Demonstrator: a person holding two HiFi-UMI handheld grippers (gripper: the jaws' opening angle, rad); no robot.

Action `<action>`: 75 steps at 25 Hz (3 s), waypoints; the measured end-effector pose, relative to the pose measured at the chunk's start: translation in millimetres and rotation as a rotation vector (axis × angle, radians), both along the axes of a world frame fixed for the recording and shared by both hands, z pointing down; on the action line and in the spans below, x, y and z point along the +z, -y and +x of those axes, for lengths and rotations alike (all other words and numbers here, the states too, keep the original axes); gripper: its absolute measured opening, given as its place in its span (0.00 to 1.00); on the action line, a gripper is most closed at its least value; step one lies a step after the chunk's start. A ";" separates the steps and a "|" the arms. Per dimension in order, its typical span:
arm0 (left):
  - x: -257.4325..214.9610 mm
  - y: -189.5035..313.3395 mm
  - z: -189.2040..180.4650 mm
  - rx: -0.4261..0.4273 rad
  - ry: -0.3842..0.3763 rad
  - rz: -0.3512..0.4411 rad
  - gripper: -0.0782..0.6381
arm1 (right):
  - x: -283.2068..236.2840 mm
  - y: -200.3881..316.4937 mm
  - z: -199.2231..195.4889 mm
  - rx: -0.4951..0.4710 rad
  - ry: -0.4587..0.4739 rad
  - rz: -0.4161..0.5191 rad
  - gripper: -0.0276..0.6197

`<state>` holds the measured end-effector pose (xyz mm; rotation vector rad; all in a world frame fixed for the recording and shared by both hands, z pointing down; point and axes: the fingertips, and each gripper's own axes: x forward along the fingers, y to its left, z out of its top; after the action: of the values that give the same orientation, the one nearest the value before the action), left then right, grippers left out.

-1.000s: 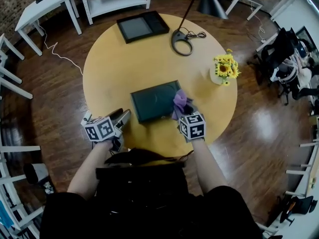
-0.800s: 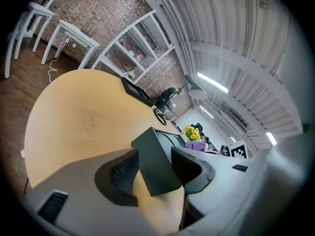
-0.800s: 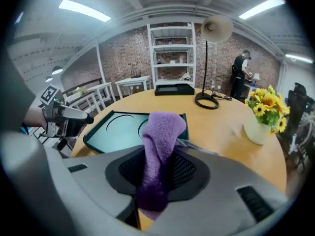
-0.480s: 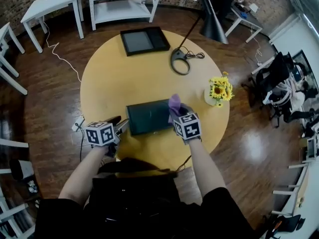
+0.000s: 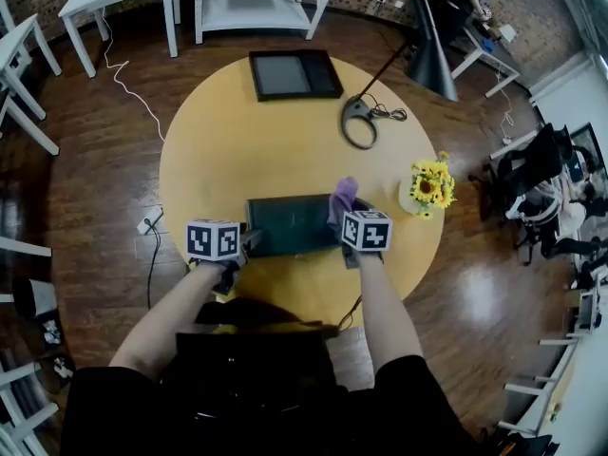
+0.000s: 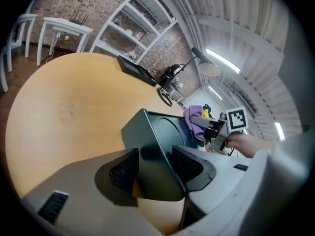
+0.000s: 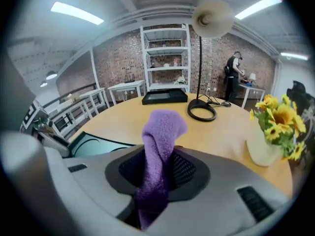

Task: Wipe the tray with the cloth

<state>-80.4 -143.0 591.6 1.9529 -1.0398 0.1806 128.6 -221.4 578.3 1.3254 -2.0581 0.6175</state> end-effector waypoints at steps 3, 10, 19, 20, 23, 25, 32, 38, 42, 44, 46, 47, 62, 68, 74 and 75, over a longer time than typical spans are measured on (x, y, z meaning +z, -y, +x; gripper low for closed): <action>0.9 -0.8 -3.5 -0.010 -0.019 0.010 0.40 | 0.1 -29.1 8.2 0.002 0.039 0.031 0.22; 7.0 -1.1 -11.2 -0.043 -0.043 0.027 0.40 | 1.1 -76.4 18.8 0.097 0.091 0.114 0.22; 9.9 -2.1 -14.3 -0.092 -0.002 0.066 0.40 | 11.7 -102.7 21.2 0.140 0.147 0.044 0.22; 9.9 -1.5 -14.9 -0.105 0.002 0.066 0.40 | 13.9 -103.7 22.3 0.128 0.137 0.037 0.22; 14.0 -3.4 -15.4 -0.156 0.019 0.054 0.40 | 31.7 -116.7 25.5 0.030 0.067 -0.053 0.22; 10.9 -6.0 -16.4 -0.200 0.039 0.063 0.39 | 50.2 -133.6 32.1 -0.093 -0.060 -0.145 0.22; -79.5 -2.1 -26.5 -0.333 0.036 0.335 0.31 | 5.3 -134.9 106.4 -0.090 -0.152 -0.052 0.22; -125.6 -16.5 -38.0 -0.440 -0.186 0.374 0.31 | -15.2 -134.1 133.9 -0.064 -0.090 -0.058 0.31; -143.7 -22.8 -29.0 -0.421 -0.234 0.387 0.31 | -19.8 -129.4 146.1 -0.038 -0.073 -0.042 0.45; -152.4 -27.2 -20.4 -0.384 -0.198 0.403 0.31 | -25.6 -129.1 148.3 -0.025 -0.042 -0.025 0.45; -163.3 -29.8 -12.6 -0.350 -0.165 0.437 0.31 | -35.7 -127.9 149.7 -0.016 -0.008 -0.001 0.45; -168.0 -30.9 -9.0 -0.331 -0.151 0.461 0.31 | -42.0 -126.7 150.9 -0.010 0.009 0.018 0.45; -226.0 -48.9 -17.1 -0.291 -0.012 0.742 0.19 | -173.5 -127.0 176.9 0.153 0.360 0.455 0.05; -213.1 -60.6 -37.8 -0.324 0.033 0.729 0.19 | -182.9 -112.0 178.0 0.273 0.431 0.514 0.05; -199.6 -64.1 -44.9 -0.345 0.012 0.695 0.19 | -193.5 -111.9 178.1 0.255 0.415 0.559 0.04; -199.7 -63.2 -46.8 -0.354 -0.001 0.693 0.19 | -194.2 -113.4 183.8 0.265 0.425 0.563 0.04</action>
<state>-127.2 -79.9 391.9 2.3078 -1.5688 -0.4330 312.4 -108.0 384.1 1.9458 -2.5399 0.4741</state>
